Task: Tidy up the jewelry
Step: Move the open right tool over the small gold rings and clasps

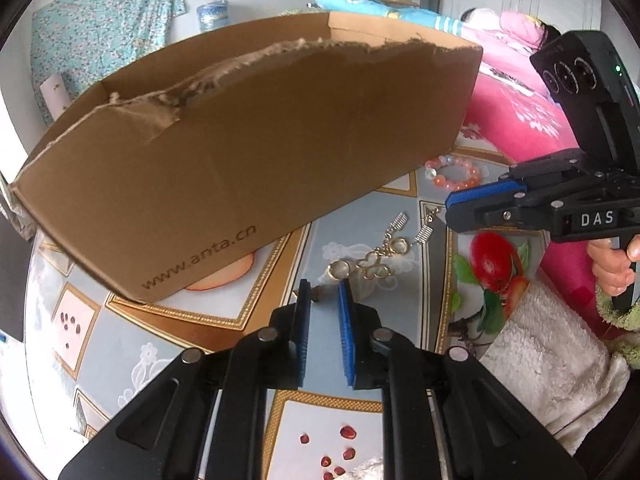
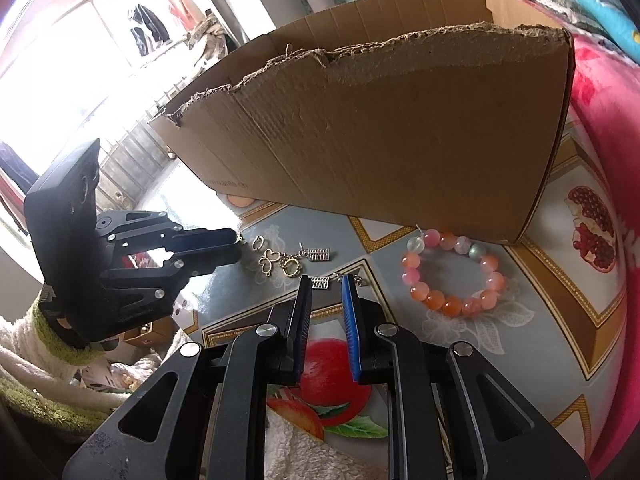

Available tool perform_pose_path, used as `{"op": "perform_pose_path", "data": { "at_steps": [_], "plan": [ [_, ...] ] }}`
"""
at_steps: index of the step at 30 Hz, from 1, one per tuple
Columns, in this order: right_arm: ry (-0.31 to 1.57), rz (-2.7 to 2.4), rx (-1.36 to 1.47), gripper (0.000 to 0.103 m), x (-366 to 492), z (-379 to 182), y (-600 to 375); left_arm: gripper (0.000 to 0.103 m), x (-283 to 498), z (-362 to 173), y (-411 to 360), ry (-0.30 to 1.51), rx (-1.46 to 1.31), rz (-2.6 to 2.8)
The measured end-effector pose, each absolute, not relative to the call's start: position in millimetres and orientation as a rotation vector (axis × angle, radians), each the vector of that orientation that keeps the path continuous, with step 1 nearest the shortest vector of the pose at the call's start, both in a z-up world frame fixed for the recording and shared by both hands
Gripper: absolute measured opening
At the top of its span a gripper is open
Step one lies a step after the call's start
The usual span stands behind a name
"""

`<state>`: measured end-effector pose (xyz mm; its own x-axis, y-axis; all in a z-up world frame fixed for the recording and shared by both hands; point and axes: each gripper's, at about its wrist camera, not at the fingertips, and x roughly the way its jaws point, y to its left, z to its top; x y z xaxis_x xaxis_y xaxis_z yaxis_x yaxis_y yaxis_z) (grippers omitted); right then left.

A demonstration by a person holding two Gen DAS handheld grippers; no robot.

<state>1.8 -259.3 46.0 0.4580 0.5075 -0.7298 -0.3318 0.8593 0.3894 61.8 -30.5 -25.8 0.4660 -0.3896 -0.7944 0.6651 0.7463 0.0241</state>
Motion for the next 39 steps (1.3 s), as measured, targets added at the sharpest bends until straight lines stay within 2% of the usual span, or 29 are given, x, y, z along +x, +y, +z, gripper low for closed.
{"op": "perform_pose_path", "data": {
  "at_steps": [6, 17, 18, 20, 39],
  "plan": [
    [0.968, 0.526, 0.194, 0.017, 1, 46, -258, 0.018, 60, -25, -29, 0.838, 0.378, -0.637],
    [0.969, 0.526, 0.201, 0.017, 3, 45, -258, 0.018, 70, -30, -25, 0.869, 0.374, -0.667],
    [0.969, 0.527, 0.201, 0.017, 3, 45, -258, 0.017, 70, -29, -25, 0.868, 0.377, -0.670],
    [0.969, 0.528, 0.202, 0.017, 3, 45, -259, 0.008, 69, -29, -27, 0.868, 0.380, -0.679],
    [0.959, 0.510, 0.155, 0.017, 0, 49, -257, 0.008, 64, -20, -14, 0.844, 0.287, -0.635]
  ]
}}
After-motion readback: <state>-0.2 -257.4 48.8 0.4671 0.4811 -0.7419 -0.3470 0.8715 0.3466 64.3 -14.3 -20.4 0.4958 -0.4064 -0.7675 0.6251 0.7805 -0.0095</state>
